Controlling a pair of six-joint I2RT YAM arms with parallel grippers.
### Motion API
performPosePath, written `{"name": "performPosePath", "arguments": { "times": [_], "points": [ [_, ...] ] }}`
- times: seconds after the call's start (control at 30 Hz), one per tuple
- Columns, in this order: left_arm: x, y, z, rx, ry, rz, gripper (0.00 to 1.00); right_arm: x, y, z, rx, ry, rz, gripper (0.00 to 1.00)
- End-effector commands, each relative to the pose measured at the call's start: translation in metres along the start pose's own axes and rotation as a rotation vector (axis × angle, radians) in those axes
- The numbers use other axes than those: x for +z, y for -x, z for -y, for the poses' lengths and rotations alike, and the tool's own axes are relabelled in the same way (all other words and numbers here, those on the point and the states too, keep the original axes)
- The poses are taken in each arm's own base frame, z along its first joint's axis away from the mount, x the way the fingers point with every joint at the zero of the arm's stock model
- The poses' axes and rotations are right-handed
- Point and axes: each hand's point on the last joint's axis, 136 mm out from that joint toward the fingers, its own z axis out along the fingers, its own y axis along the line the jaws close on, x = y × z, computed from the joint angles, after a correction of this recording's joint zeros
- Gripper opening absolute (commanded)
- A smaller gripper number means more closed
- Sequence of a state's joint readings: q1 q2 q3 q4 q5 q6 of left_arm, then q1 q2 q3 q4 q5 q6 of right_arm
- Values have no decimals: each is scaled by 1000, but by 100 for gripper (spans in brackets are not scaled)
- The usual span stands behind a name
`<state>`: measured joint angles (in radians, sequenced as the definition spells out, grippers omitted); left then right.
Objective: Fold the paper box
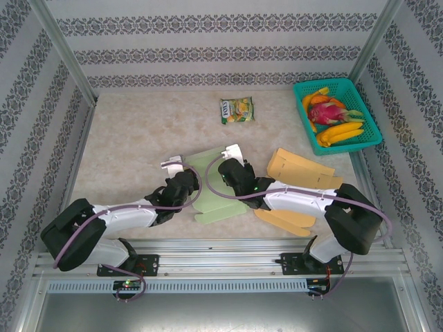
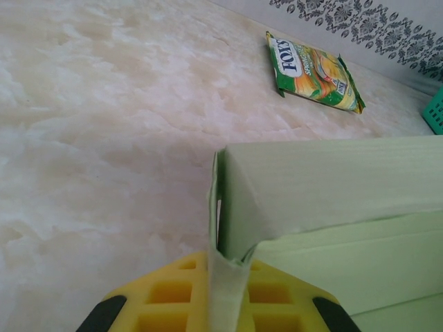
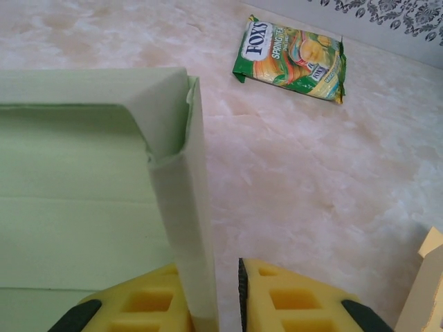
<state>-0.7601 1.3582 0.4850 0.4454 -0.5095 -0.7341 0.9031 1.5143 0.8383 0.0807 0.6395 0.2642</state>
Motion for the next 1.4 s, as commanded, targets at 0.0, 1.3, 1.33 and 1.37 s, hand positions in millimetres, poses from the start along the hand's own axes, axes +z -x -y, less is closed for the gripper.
{"name": "performPosePath", "arguments": {
  "times": [0.0, 1.3, 1.33, 1.37],
  "points": [
    [1, 1, -31, 11, 158, 33, 0, 10, -6, 40, -9, -171, -14, 22],
    [16, -11, -25, 73, 193, -26, 0, -13, 22, -35, 102, 480, 73, 50],
    [16, -11, -25, 71, 193, -24, 0, -10, 21, -36, 100, 475, 73, 49],
    [16, -11, -25, 73, 192, -26, 0, -7, 21, -35, 101, 467, 74, 48]
  ]
}}
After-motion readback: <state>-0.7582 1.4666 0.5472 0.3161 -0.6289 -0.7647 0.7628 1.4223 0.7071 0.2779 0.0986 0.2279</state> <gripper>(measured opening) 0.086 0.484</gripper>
